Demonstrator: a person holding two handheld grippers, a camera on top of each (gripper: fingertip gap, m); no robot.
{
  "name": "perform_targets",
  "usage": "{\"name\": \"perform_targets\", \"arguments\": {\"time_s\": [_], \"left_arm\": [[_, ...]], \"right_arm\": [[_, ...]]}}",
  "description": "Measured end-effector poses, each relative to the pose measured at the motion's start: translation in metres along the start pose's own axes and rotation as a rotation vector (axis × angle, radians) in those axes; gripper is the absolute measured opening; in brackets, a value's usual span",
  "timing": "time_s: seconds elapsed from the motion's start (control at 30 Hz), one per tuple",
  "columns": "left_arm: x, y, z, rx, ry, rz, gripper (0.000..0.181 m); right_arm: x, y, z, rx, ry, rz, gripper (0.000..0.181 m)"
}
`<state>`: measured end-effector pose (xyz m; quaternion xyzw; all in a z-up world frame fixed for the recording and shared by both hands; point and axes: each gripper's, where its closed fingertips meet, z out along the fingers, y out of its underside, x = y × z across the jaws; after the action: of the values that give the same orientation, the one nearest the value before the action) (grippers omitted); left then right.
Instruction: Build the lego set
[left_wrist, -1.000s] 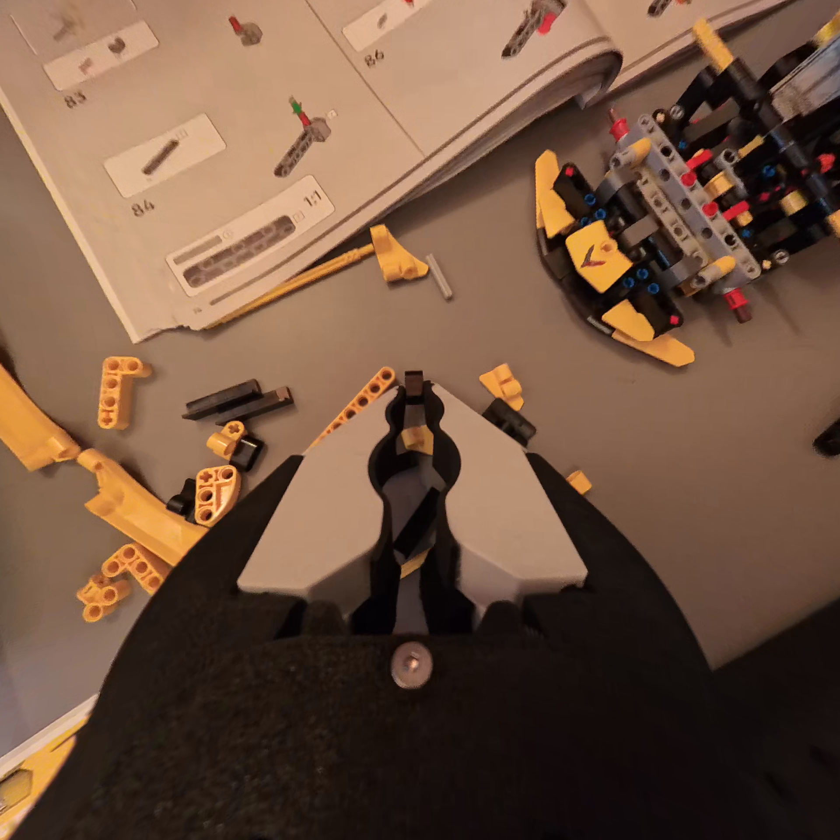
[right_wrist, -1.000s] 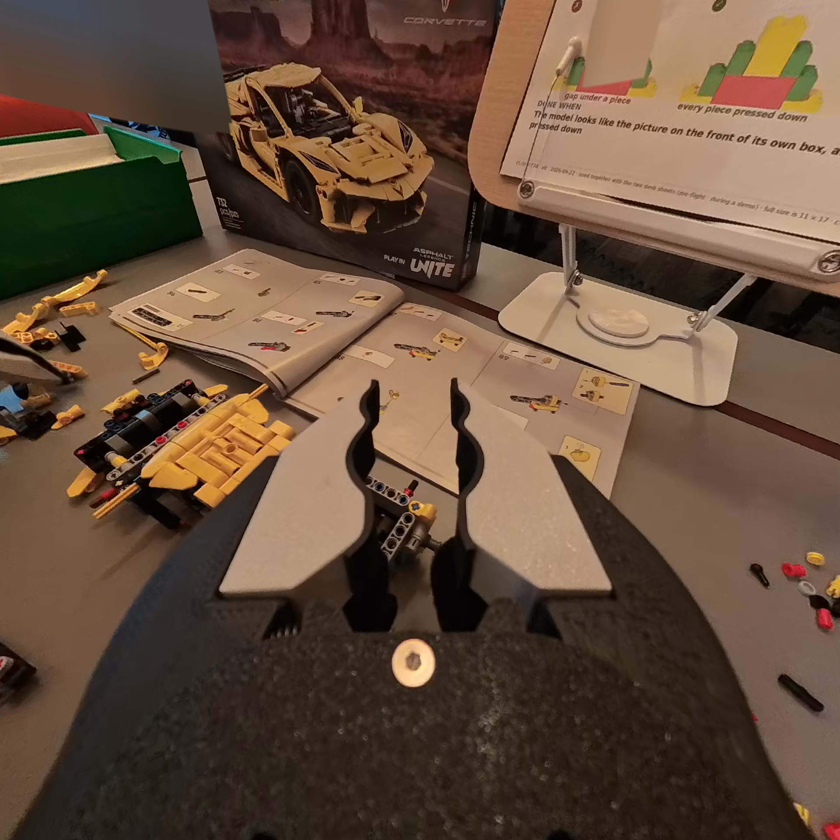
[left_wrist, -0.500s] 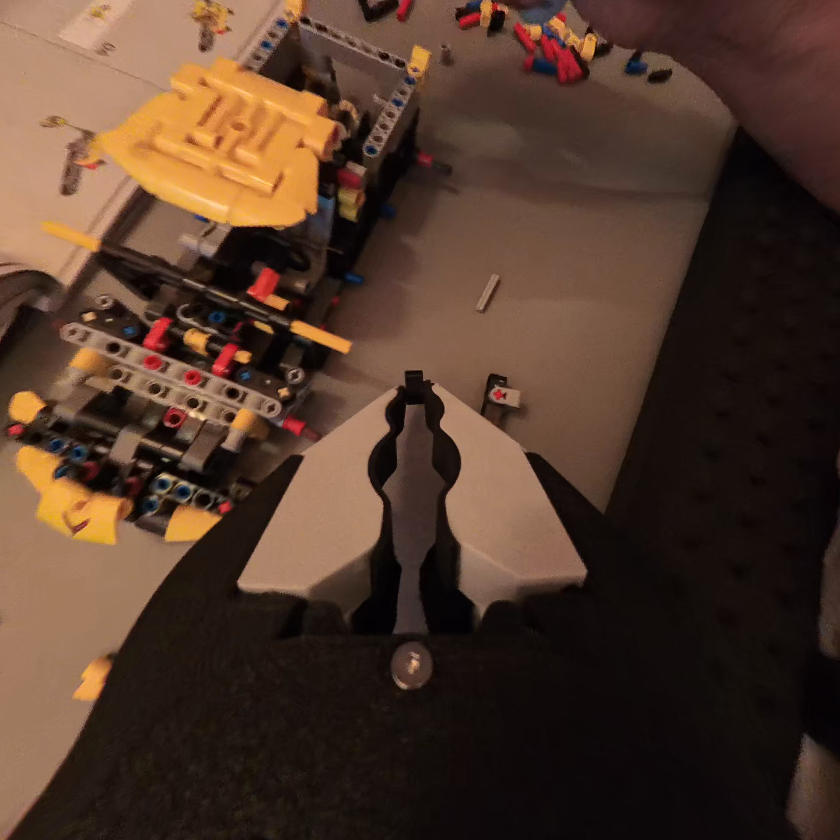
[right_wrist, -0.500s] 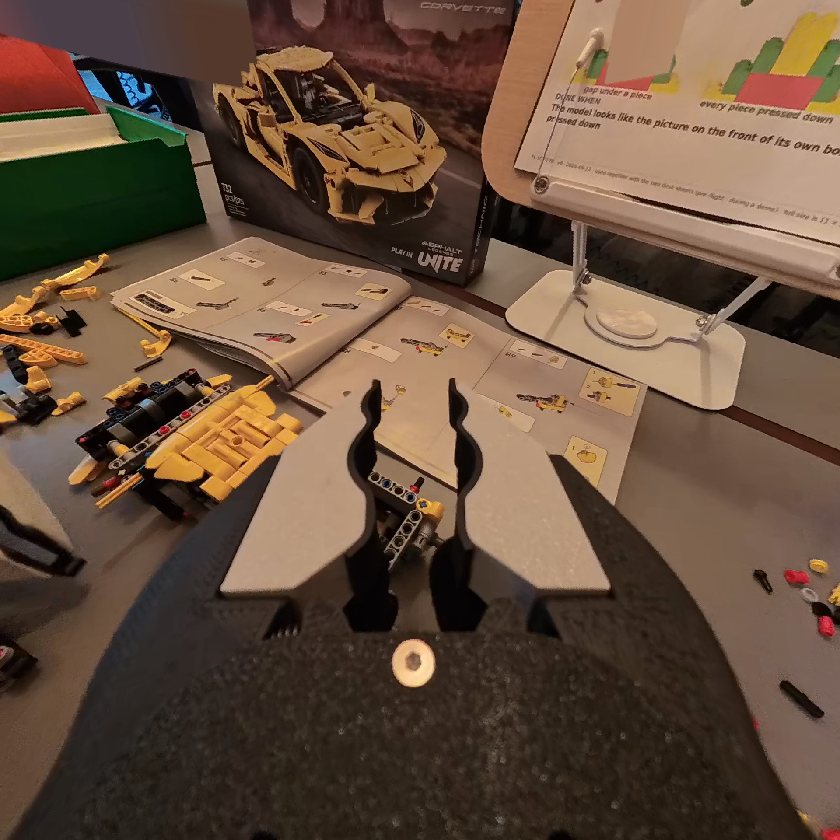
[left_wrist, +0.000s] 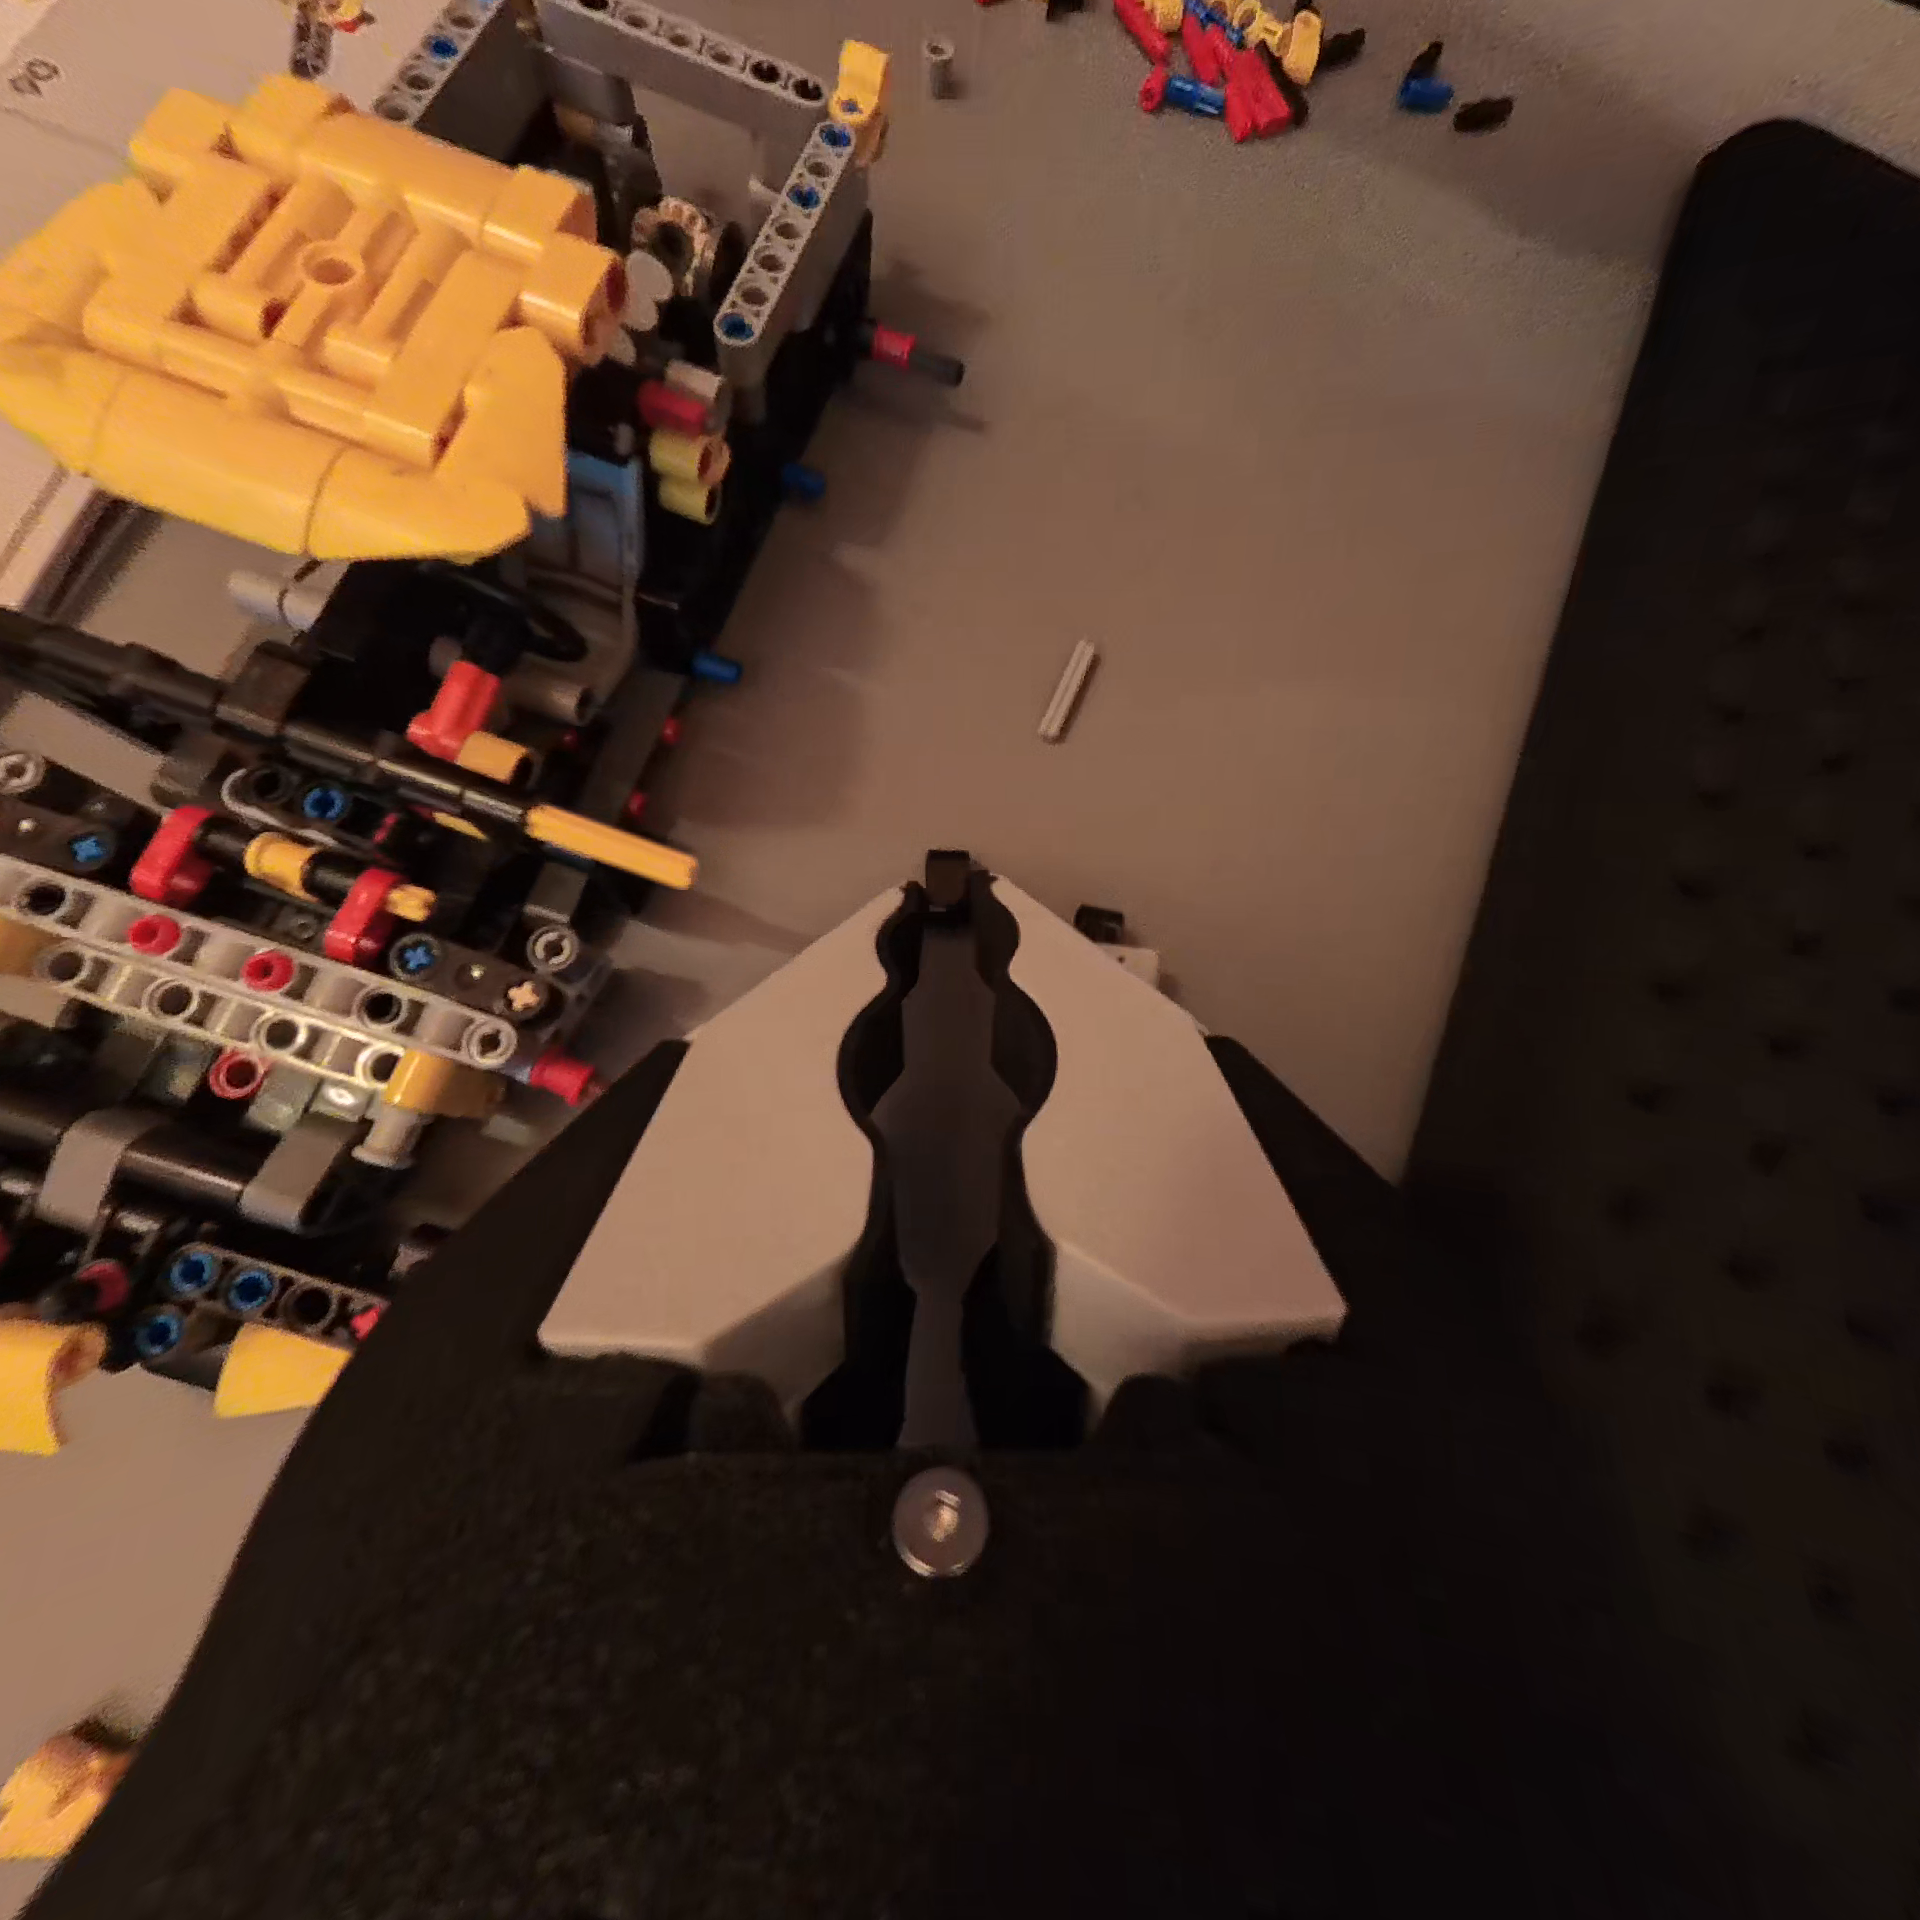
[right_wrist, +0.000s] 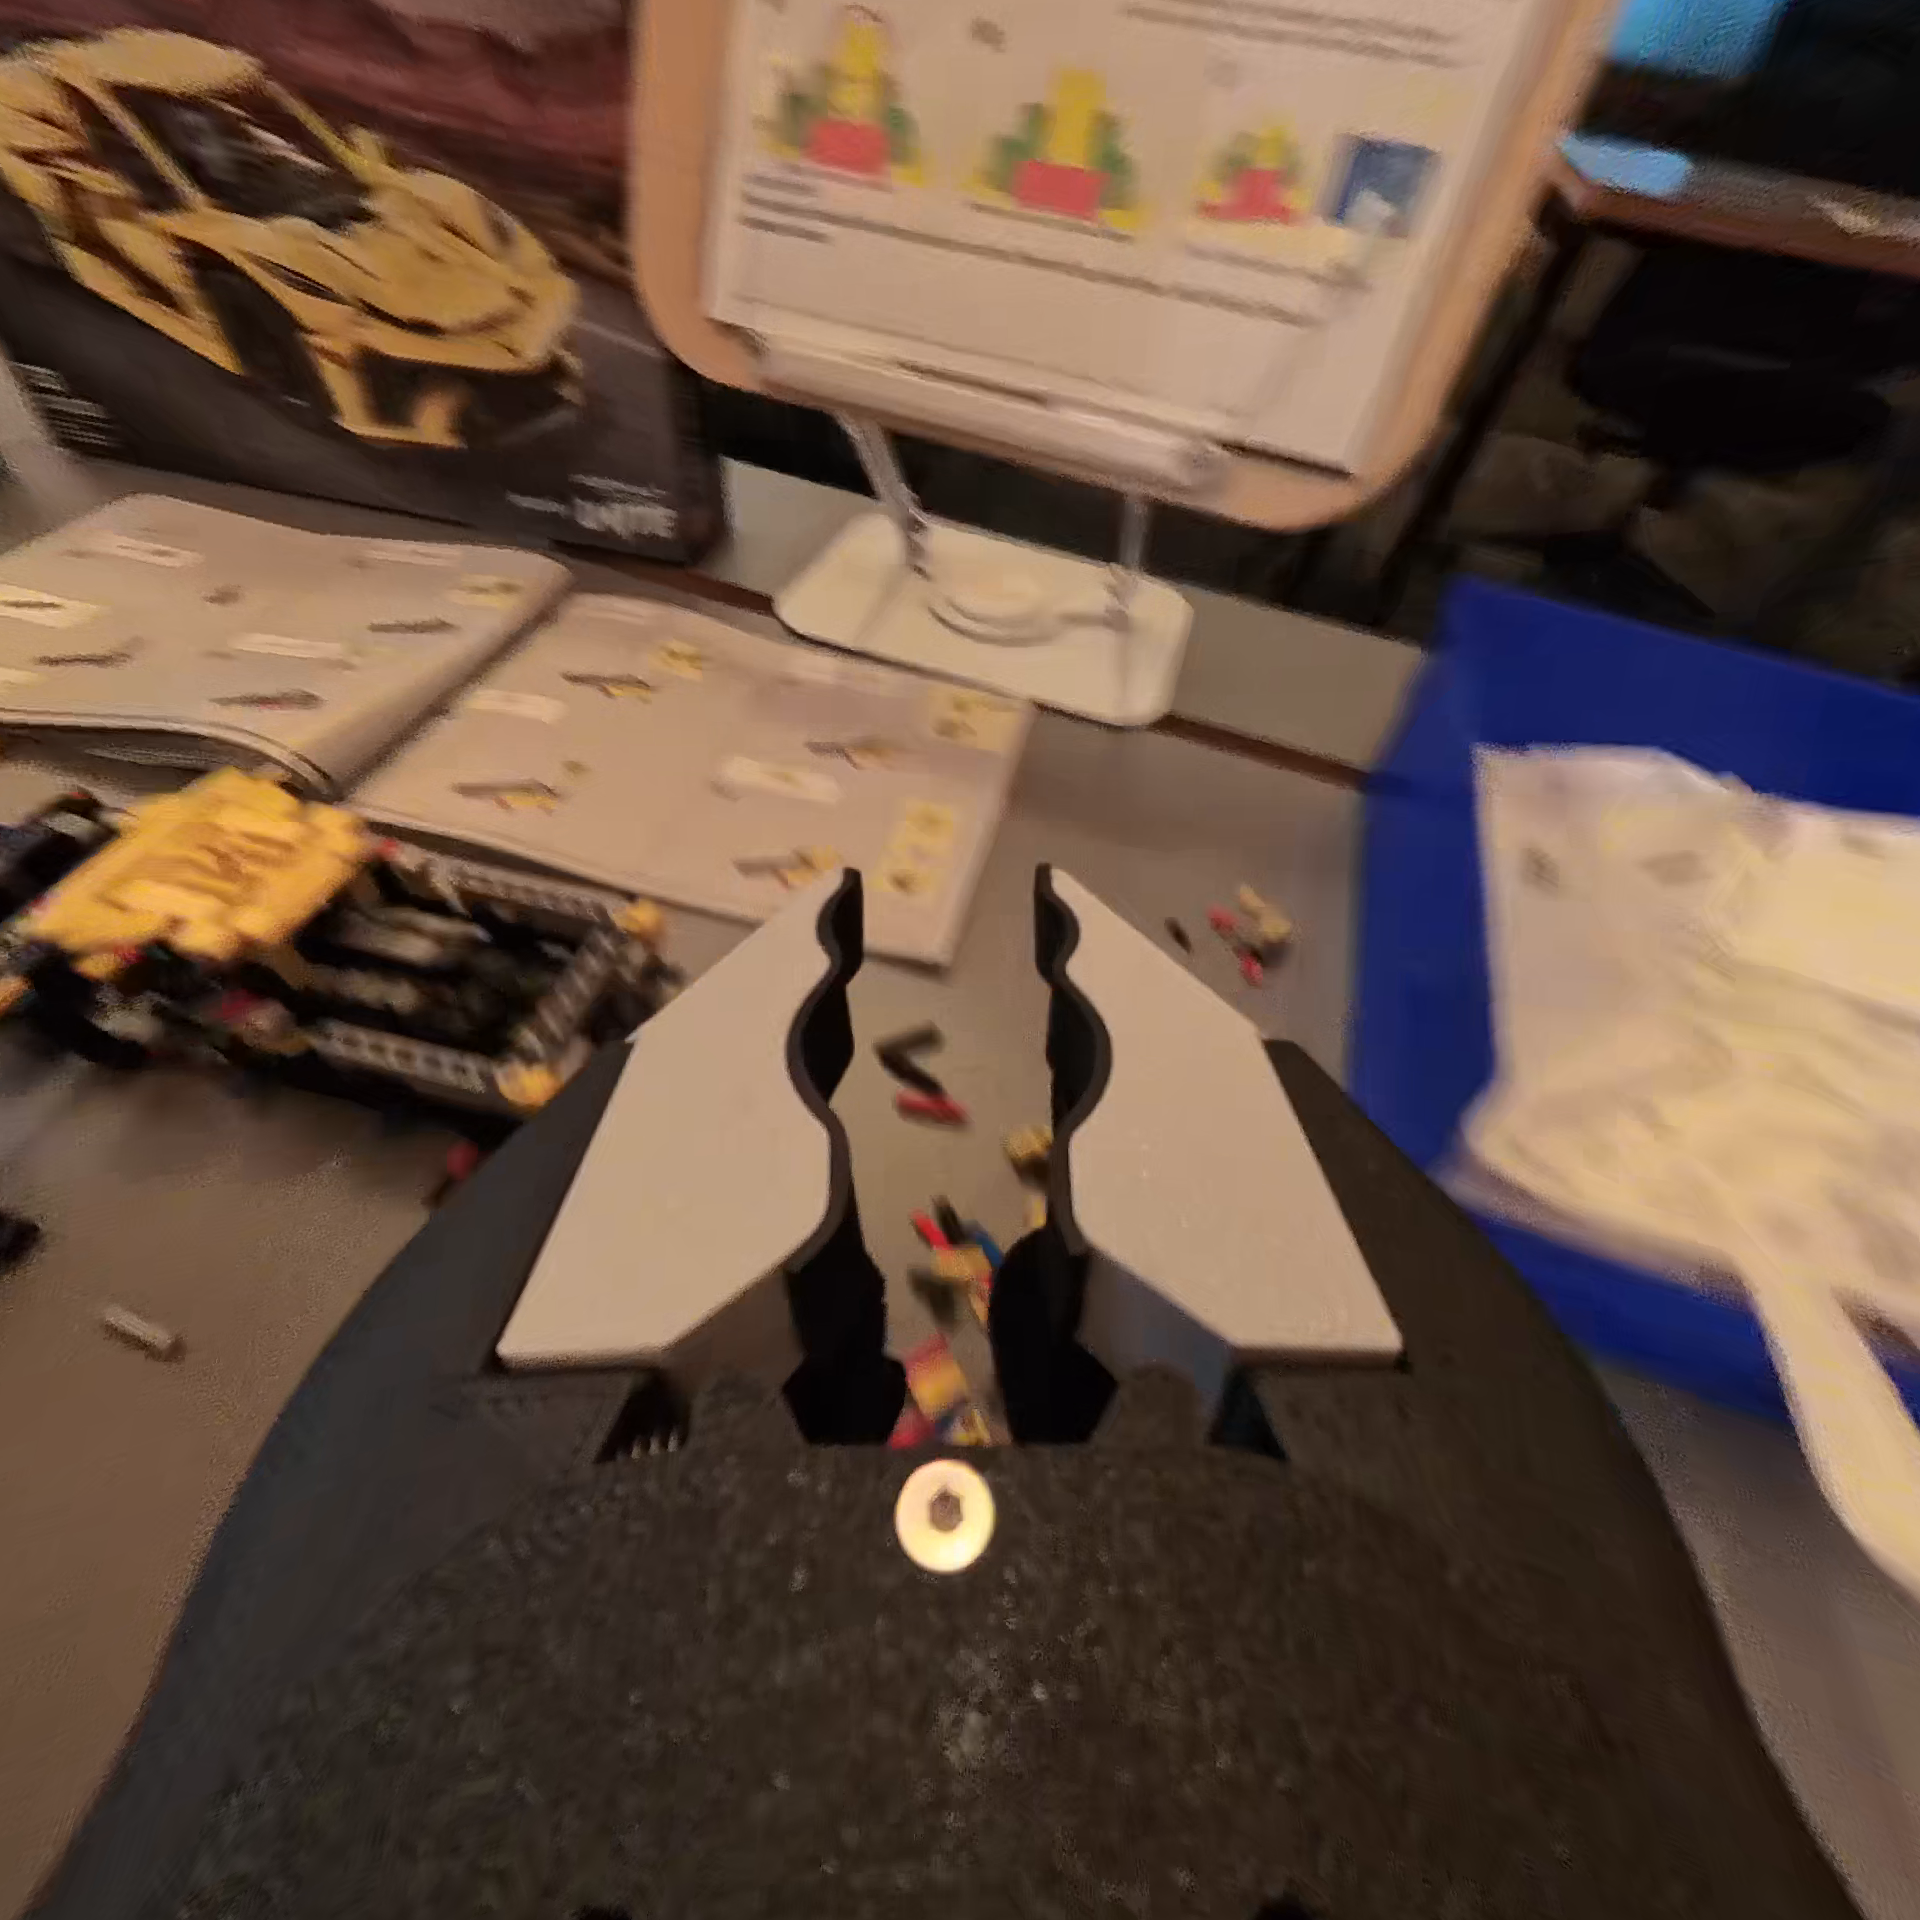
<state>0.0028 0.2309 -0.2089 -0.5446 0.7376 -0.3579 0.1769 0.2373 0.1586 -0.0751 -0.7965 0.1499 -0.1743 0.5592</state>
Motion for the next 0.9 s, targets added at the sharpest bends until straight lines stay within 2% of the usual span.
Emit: {"name": "perform_targets", "arguments": {"time_s": [0.07, 0.13, 0.23, 0.3, 0.5, 0.63, 0.9], "left_arm": [[0.001, -0.006, 0.000, 0.030, -0.012, 0.017, 0.018], [-0.003, -0.014, -0.004, 0.078, -0.038, 0.033, 0.024], [-0.007, -0.031, -0.017, 0.191, -0.060, 0.030, 0.024], [-0.010, -0.043, -0.029, 0.287, -0.054, -0.003, 0.024], [-0.039, -0.064, -0.070, 0.512, -0.087, -0.101, 0.023], [-0.054, -0.062, -0.077, 0.532, -0.131, -0.138, 0.022], [-0.051, -0.066, -0.076, 0.544, -0.168, -0.064, 0.022]], "right_arm": [[0.024, 0.030, -0.031, -0.094, 0.037, 0.053, 0.032], [0.029, 0.067, -0.049, -0.204, 0.026, 0.087, 0.031], [0.012, 0.116, -0.055, -0.328, -0.023, 0.115, 0.030], [0.006, 0.135, -0.055, -0.381, -0.031, 0.106, 0.031], [0.033, 0.145, -0.054, -0.404, 0.021, 0.110, 0.021], [0.034, 0.155, -0.042, -0.430, -0.035, 0.085, 0.023], [0.038, 0.158, -0.032, -0.424, -0.211, -0.035, 0.024]]}}
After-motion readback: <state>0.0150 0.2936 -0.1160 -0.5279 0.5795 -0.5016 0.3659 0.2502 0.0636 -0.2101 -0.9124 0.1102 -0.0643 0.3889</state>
